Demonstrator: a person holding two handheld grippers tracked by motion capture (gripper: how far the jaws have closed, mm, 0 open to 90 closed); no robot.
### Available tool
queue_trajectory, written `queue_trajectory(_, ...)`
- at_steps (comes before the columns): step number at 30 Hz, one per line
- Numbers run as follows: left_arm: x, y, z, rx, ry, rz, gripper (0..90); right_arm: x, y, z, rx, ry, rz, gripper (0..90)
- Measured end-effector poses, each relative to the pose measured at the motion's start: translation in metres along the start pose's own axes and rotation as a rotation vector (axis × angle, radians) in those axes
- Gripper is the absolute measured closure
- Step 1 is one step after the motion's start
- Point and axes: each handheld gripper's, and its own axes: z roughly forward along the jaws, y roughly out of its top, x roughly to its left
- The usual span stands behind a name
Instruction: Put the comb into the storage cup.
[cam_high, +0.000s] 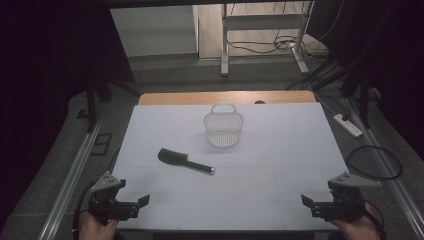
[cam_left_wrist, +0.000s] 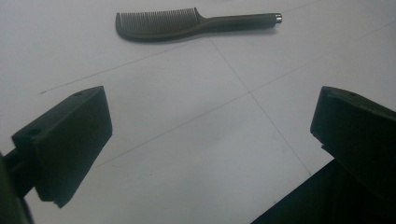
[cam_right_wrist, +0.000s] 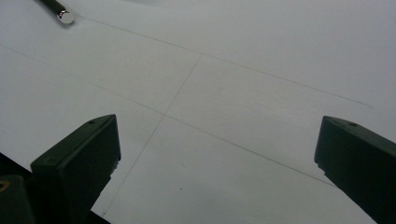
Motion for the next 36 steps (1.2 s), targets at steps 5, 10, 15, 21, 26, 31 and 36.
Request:
queue_trajectory(5,0.001,0.002,0.002,-0.001,-0.006,0.001,0.0,0.0,0.0,0.0,0.005,0.001,0.0,0.6)
queue_trajectory(10,0.001,0.006,0.005,-0.01,-0.016,0.019,0.0,0.0,0.001,0.001,0.015,0.006,0.002,0.0)
queue_trajectory(15,0.001,0.011,0.012,-0.005,-0.047,0.029,0.0,0.0,0.0,0.001,0.015,0.008,0.002,0.0)
queue_trajectory(21,0.003,0.015,0.018,0.004,-0.041,0.039,0.0,0.0,0.0,0.002,0.013,0.007,0.004,0.0)
queue_trajectory(26,0.004,0.019,0.024,0.004,-0.063,0.032,0.0,-0.001,0.0,0.001,0.01,0.011,0.006,0.0)
queue_trajectory(31,0.003,0.023,0.029,0.014,-0.059,0.039,0.0,-0.001,0.0,0.001,0.011,0.012,0.006,0.0)
queue_trajectory(36,0.001,0.03,0.036,0.027,-0.065,0.054,0.0,-0.001,0.0,0.002,0.013,0.013,0.005,0.0)
